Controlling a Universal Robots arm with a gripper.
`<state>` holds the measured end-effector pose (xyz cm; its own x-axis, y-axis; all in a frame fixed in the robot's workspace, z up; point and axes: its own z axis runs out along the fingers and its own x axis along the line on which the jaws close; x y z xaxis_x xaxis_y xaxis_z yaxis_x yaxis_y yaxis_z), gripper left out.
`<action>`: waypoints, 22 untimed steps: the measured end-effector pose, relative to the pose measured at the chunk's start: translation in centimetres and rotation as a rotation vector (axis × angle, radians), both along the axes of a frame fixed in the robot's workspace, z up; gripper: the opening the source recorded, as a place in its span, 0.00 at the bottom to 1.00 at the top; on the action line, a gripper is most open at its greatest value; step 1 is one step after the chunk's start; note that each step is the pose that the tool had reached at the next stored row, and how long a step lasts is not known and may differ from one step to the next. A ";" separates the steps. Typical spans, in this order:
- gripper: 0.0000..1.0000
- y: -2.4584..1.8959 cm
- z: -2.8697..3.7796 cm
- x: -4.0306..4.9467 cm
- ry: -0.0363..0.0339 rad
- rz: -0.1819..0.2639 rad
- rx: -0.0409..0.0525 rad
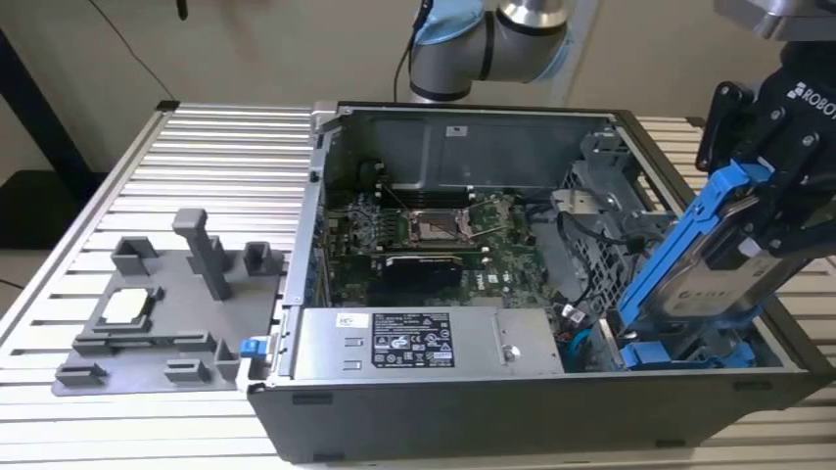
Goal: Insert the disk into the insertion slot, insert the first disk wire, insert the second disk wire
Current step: 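Insert the disk into the insertion slot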
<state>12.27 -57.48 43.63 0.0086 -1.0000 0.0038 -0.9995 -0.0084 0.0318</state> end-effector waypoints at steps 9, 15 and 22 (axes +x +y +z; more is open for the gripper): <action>0.33 0.00 -0.77 0.00 -0.0011 0.003 0.0001; 0.33 0.00 -1.26 0.01 -0.0024 0.009 0.0001; 0.33 0.00 -1.82 0.13 -0.0049 0.016 0.0001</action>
